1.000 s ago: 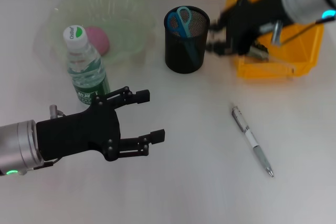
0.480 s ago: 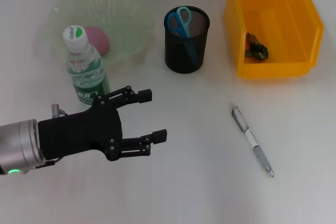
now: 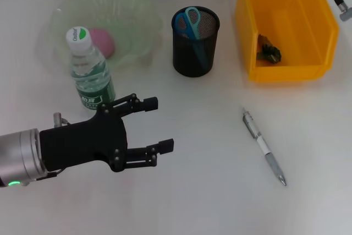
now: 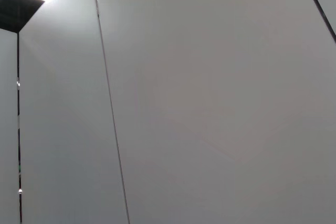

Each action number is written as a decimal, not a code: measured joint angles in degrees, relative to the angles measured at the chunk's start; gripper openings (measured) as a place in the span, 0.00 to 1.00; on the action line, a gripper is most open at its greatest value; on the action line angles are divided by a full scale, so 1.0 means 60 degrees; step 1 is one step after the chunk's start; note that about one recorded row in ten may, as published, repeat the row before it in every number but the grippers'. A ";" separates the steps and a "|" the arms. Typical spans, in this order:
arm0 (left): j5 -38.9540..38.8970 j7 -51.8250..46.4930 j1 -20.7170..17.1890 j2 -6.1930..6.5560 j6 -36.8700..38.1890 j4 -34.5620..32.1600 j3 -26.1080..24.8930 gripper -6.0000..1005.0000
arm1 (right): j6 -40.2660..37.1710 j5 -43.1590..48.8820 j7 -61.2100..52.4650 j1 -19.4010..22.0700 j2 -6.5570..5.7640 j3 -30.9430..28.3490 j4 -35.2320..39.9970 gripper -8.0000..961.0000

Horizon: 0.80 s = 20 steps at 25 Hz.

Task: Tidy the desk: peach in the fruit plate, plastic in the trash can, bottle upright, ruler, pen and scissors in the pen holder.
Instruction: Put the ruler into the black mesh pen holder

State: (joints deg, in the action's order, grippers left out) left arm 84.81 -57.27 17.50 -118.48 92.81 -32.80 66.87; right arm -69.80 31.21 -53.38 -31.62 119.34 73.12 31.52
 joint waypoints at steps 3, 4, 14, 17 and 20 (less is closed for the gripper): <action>0.0000 0.0001 -0.0002 0.0000 0.0012 0.0003 0.0019 0.86 | -0.0007 0.0000 0.0042 -0.0108 0.0003 0.0053 -0.0328 0.42; 0.0000 0.0003 -0.0002 0.0000 0.0003 0.0003 0.0031 0.86 | 0.0044 0.0013 0.0084 -0.0167 0.0009 0.0078 -0.0457 0.42; 0.0000 0.0143 -0.0003 -0.0016 -0.0075 0.0019 0.0266 0.86 | 0.0066 0.0018 0.0187 -0.1072 0.0040 0.0295 -0.1863 0.43; 0.0000 0.0150 -0.0002 -0.0023 -0.0087 0.0040 0.0276 0.86 | 0.0128 0.0019 0.0257 -0.1202 0.0049 0.0565 -0.1961 0.44; 0.0000 0.0153 -0.0010 -0.0026 -0.0108 0.0124 0.0280 0.86 | 0.0405 0.0019 0.0346 -0.1338 0.0058 0.1017 -0.1971 0.44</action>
State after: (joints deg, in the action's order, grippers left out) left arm 84.82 -56.35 17.44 -118.63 92.17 -32.06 68.55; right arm -67.37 31.32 -51.30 -39.65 119.69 79.22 19.69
